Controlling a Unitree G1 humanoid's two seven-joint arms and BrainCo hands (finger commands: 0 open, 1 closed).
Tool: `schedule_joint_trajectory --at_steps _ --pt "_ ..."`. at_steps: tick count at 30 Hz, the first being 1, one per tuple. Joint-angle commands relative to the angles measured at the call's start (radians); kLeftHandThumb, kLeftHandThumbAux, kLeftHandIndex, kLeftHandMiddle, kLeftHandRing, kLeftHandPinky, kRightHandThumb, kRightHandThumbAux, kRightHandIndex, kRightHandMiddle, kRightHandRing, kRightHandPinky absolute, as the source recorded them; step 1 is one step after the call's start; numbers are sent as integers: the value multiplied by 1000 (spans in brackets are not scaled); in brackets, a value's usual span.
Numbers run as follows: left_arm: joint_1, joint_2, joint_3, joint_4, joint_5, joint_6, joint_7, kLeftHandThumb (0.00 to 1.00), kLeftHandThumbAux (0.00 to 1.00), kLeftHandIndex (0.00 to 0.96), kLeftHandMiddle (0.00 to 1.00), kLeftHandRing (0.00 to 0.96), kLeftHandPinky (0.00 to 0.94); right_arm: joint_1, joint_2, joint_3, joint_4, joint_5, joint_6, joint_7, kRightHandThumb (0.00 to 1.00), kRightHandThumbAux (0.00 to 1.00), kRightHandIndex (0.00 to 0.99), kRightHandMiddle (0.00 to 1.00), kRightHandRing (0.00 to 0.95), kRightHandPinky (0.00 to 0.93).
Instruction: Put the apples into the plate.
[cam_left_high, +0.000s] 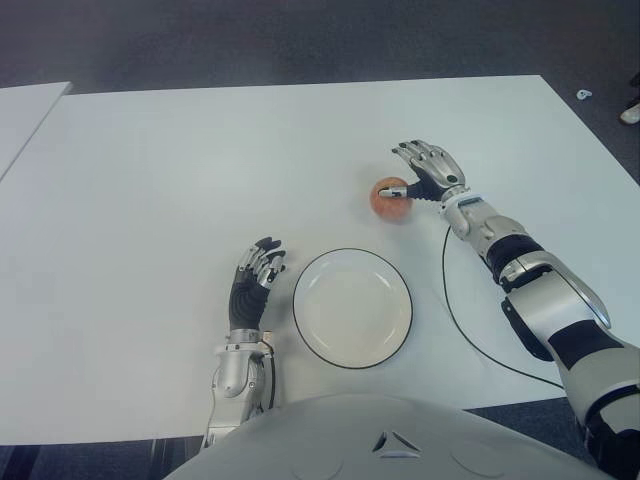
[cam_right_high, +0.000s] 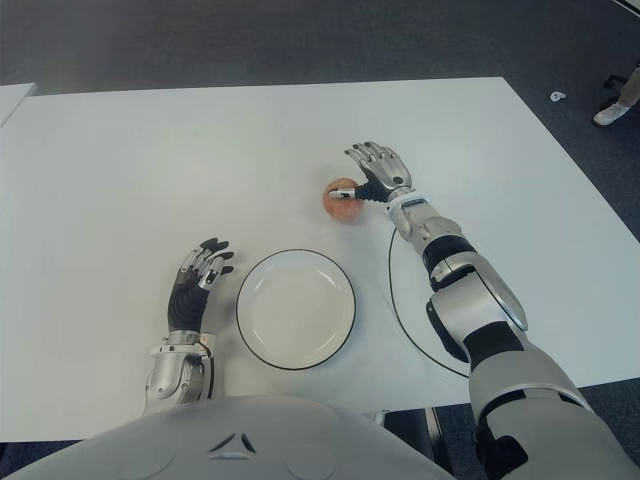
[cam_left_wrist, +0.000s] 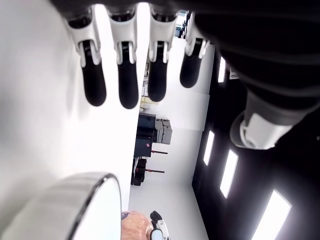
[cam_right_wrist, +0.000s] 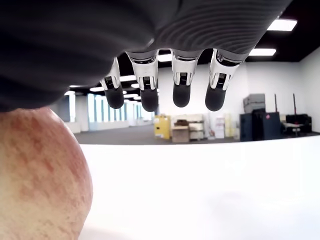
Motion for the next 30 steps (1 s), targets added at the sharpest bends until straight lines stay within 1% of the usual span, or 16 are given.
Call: schedule_joint_trajectory --at_steps 1,8,20,30 --pt "4 -37 -9 8 3 21 13 386 536 217 256 302 347 62 4 29 -5 -6 -1 13 309 131 0 0 0 0" --pt "1 -38 -9 11 6 19 15 398 540 219 251 297 344 89 1 40 -29 -3 -1 2 301 137 0 0 0 0" --pt "2 -37 -13 -1 16 28 18 407 532 223 249 297 349 182 -24 45 -126 6 2 -1 296 146 0 0 0 0" --pt "2 -38 -17 -6 24 29 25 390 521 216 248 299 349 212 -21 35 -143 22 -8 15 299 150 0 0 0 0"
